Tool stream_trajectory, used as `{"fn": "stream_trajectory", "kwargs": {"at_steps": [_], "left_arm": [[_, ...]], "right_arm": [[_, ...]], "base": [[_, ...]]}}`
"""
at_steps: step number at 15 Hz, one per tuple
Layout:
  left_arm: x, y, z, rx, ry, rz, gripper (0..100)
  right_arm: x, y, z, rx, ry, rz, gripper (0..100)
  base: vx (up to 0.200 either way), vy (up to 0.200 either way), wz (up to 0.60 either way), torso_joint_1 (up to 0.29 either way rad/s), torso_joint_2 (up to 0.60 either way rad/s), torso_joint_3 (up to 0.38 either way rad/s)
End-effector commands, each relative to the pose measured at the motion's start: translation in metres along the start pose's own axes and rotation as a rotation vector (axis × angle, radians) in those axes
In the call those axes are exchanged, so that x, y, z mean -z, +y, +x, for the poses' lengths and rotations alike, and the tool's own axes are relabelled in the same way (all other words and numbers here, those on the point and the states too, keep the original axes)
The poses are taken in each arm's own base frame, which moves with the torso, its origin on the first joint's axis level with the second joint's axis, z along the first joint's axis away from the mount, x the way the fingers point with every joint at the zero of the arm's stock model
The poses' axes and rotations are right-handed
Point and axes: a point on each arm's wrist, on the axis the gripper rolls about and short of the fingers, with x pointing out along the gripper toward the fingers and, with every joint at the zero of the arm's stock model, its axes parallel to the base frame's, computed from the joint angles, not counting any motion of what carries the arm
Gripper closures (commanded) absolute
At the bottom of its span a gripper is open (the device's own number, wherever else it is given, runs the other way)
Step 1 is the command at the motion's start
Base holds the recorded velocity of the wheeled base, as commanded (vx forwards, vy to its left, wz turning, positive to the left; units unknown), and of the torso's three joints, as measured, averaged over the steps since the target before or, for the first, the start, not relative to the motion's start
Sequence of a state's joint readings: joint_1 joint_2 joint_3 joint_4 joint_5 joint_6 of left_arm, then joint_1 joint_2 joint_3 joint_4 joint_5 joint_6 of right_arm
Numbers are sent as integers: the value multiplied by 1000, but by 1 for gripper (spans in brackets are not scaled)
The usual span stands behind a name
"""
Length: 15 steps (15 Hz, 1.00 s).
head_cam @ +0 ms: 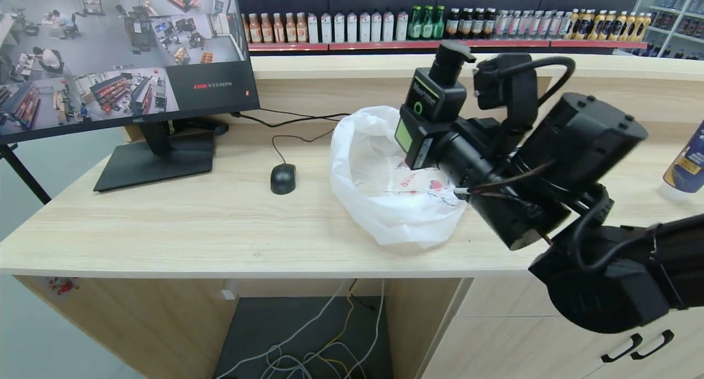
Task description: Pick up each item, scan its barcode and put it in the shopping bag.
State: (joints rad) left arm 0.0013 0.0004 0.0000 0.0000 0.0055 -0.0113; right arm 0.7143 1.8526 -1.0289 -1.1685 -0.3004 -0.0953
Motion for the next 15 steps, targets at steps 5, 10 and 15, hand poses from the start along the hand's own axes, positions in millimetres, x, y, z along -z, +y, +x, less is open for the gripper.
{"fn": "stream_trajectory", "kwargs": {"at_steps": [5, 10, 15], "left_arm": [[0, 0, 0, -1, 0, -1, 0], [0, 0, 0, -1, -2, -1, 0], [0, 0, 0, -1, 0, -1, 0]], "right_arm": [[-4, 18, 49, -11, 83, 8, 100], [30, 17, 62, 79, 151, -27, 100], [66, 3, 79, 122, 193, -67, 100]], "base": [[0, 0, 0, 0, 0, 0], [0, 0, 0, 0, 0, 0], [0, 0, 0, 0, 0, 0]]}}
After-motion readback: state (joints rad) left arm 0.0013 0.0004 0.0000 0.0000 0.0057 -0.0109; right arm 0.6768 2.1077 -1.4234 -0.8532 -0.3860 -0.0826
